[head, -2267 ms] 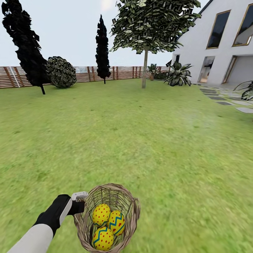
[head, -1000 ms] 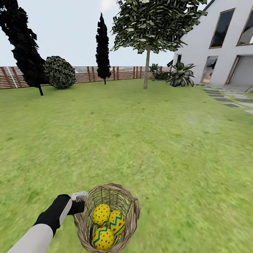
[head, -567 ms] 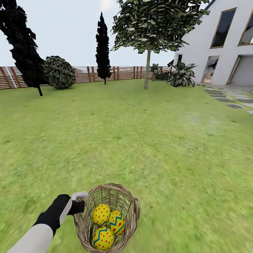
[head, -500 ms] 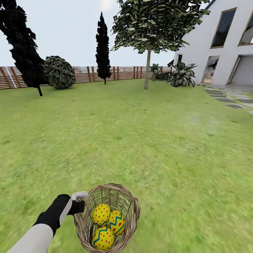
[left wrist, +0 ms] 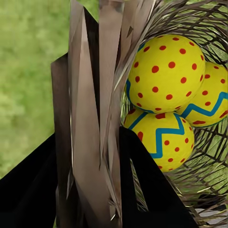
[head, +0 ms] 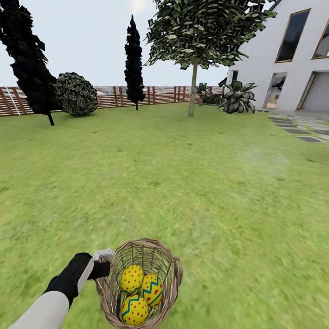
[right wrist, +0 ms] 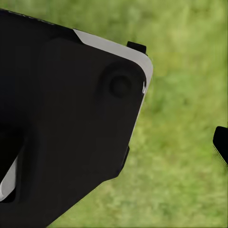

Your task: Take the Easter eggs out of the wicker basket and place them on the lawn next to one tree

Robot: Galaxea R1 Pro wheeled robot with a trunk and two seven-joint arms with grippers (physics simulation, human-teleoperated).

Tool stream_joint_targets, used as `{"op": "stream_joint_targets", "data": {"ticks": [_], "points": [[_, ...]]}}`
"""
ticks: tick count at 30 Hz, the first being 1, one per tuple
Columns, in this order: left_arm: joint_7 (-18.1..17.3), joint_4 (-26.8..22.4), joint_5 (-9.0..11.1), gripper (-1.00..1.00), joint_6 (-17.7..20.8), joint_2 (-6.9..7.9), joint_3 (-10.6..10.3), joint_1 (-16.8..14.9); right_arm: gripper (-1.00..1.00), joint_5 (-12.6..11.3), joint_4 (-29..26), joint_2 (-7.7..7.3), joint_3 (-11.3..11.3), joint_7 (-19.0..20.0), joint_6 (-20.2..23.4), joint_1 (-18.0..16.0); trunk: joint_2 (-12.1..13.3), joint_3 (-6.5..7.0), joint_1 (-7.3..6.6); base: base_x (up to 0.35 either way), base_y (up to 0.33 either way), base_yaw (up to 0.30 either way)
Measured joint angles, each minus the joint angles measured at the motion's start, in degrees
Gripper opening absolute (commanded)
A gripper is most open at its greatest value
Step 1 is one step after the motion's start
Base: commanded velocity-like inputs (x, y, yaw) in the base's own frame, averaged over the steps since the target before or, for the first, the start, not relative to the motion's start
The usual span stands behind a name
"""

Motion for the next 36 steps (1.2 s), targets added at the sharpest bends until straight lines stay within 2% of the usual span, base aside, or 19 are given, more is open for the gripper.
{"op": "stream_joint_targets", "data": {"ticks": [36], "points": [[0.0,0.0,0.0,-1.00,0.0,-0.03,0.0,0.0,1.00,0.0,0.0,0.00,0.0,0.0,0.0,0.0,0.0,0.00,0.00,0.324,0.103,0.000]]}}
